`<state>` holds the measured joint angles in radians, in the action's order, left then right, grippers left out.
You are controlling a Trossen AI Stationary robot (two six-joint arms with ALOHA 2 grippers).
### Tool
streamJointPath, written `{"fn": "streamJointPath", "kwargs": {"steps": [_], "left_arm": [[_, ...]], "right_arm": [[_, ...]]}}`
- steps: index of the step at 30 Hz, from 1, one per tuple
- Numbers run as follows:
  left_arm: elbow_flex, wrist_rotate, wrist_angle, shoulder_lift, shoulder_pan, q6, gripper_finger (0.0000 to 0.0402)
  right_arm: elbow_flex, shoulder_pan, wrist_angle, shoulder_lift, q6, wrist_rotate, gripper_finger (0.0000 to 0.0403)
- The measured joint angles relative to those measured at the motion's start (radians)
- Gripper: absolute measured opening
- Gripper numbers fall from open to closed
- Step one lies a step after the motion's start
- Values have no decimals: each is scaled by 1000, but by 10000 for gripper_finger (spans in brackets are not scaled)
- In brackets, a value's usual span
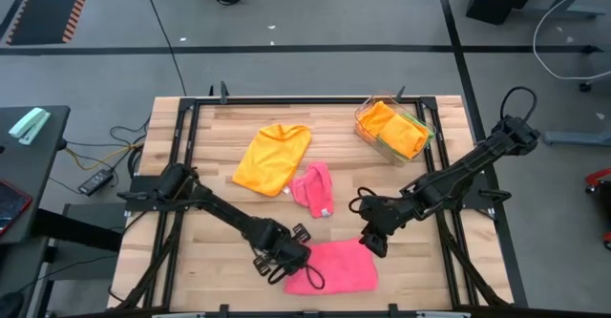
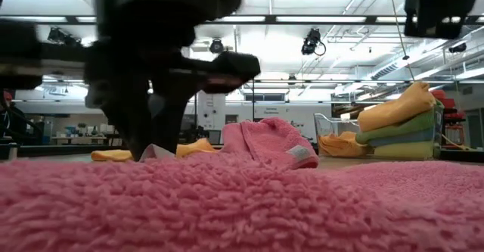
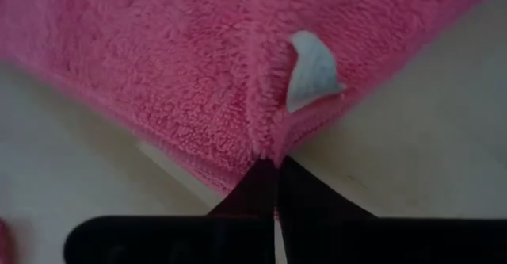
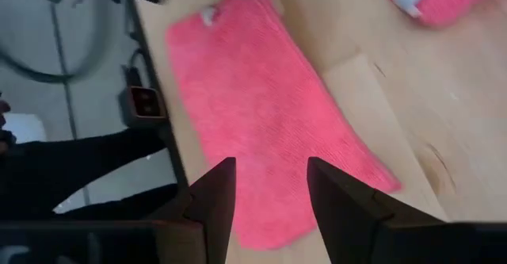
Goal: Fold microfiber towels
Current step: Fold the left pink towel
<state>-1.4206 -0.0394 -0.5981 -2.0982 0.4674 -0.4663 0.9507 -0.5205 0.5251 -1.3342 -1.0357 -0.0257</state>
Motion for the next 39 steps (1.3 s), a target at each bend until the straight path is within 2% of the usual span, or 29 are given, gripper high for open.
{"fn": "streamJointPath", "kwargs": {"steps": [3, 7, 10, 16, 21, 24, 29, 34, 37, 39], "left_arm": [[-16, 153, -51, 40, -55, 109, 8], [-70, 352, -126, 153, -143, 288, 5], [-94, 445, -164, 208, -198, 401, 5], [-202, 521, -171, 287, -293, 625, 5], [-350, 540, -185, 292, -348, 780, 7], [-463, 545, -282, 294, -373, 844, 5], [-630, 646, -592, 298, -398, 849, 6], [-772, 722, -886, 308, -345, 796, 5], [-790, 755, -982, 308, -284, 791, 5], [-770, 846, -967, 310, -242, 793, 6]], "right_arm": [[35, 0, -4, 0, 45, 0, 164], [78, -8, -9, 0, 107, -9, 164], [85, -39, -37, 0, 128, -57, 164], [86, -106, -154, 0, 140, -109, 164], [127, -124, -109, -4, 154, -194, 164], [177, -111, -93, -4, 204, -224, 164], [312, -92, 92, -4, 255, -247, 164], [400, -90, 241, -4, 283, -322, 164], [417, -90, 243, -3, 309, -348, 164], [417, -90, 247, -3, 314, -360, 164]]}}
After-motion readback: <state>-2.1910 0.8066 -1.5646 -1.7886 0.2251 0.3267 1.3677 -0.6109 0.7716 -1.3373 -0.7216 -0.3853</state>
